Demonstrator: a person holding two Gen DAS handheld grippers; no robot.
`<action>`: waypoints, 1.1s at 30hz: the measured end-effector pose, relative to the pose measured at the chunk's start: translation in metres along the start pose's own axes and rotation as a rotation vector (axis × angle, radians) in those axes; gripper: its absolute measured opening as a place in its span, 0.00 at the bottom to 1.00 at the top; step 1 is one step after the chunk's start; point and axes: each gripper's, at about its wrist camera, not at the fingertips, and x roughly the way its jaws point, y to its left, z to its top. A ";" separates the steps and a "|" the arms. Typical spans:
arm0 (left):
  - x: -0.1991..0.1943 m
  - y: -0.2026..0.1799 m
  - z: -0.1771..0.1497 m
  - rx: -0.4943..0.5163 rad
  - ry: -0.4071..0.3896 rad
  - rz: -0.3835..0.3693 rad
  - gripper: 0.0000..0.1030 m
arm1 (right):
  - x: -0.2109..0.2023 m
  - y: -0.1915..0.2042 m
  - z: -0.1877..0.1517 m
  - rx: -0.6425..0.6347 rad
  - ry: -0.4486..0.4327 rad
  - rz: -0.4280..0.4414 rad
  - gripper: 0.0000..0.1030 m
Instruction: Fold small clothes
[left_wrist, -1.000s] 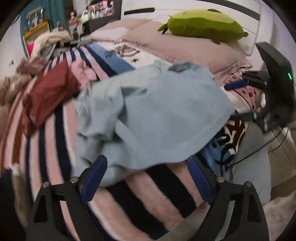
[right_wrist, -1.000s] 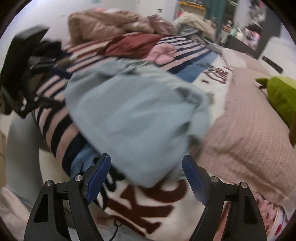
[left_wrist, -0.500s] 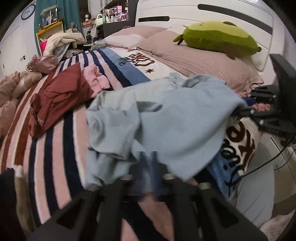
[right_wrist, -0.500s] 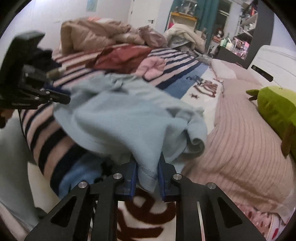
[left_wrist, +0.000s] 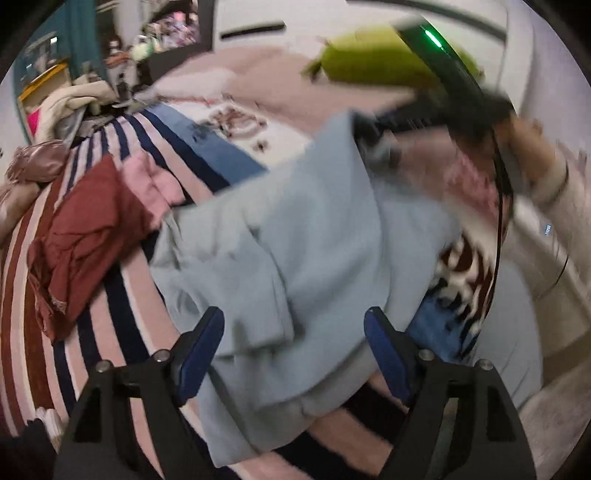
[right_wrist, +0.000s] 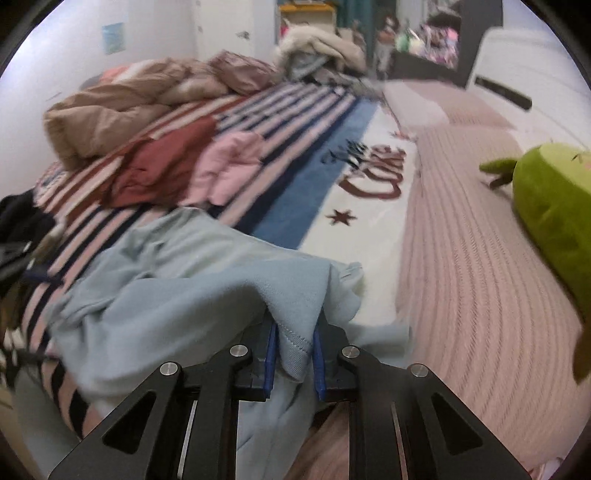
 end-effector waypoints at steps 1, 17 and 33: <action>0.009 -0.001 -0.005 0.015 0.026 -0.003 0.73 | 0.010 -0.003 0.002 0.012 0.021 -0.006 0.11; 0.006 0.061 0.010 -0.216 -0.071 0.047 0.11 | 0.032 -0.011 -0.001 0.049 0.036 0.028 0.11; 0.038 0.166 0.059 -0.466 -0.098 0.227 0.61 | 0.019 -0.040 -0.001 0.145 -0.017 -0.005 0.30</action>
